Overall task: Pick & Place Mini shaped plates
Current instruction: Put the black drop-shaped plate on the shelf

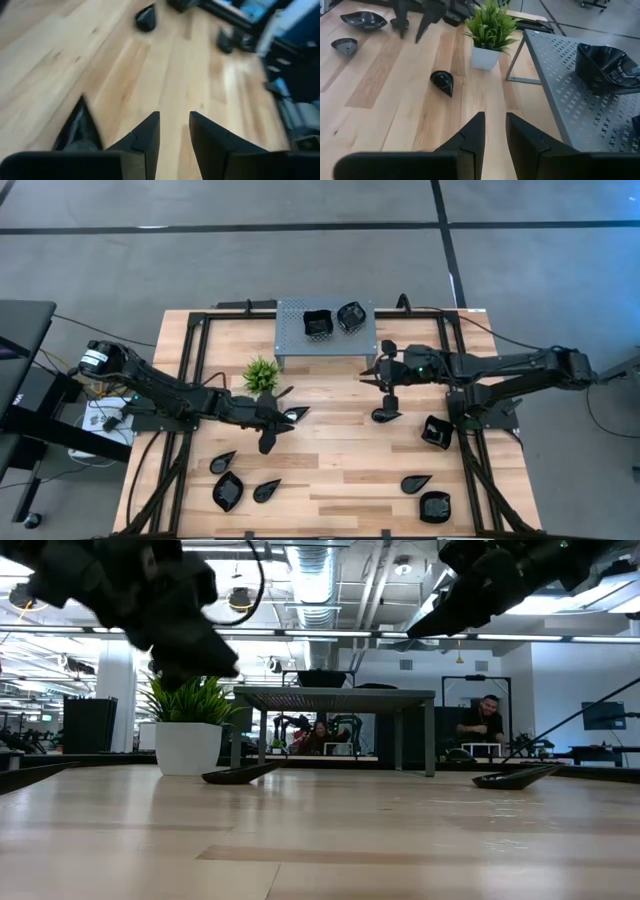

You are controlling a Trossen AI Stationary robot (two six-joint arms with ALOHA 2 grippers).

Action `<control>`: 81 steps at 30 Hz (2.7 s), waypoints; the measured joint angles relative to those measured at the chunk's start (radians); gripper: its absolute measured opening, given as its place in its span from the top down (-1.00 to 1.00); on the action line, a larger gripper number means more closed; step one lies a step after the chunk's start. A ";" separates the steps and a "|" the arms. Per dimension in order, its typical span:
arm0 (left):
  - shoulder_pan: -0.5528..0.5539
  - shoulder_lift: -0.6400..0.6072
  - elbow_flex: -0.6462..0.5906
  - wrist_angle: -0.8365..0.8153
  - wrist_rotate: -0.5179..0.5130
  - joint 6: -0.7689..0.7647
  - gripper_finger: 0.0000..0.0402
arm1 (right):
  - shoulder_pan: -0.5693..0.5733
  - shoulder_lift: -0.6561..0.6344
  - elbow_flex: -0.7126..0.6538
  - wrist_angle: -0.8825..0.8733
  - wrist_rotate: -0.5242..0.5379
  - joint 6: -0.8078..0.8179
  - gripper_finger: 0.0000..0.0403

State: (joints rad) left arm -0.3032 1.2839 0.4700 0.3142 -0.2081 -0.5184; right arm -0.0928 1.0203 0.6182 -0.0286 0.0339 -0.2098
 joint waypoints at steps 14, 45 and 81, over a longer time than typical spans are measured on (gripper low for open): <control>-0.009 0.307 0.222 -0.020 0.009 -0.055 0.47 | -0.001 0.000 0.000 0.024 -0.004 0.002 0.65; 0.099 0.456 0.435 -0.518 -0.121 0.006 0.53 | 0.001 0.000 0.000 0.023 -0.008 -0.009 0.65; 0.066 0.216 0.459 -0.499 -0.291 0.146 0.98 | 0.001 0.000 0.000 0.030 -0.008 -0.009 0.65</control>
State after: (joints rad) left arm -0.2374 1.4998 0.9287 -0.1849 -0.4996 -0.3719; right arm -0.0921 1.0206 0.6182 0.0013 0.0261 -0.2184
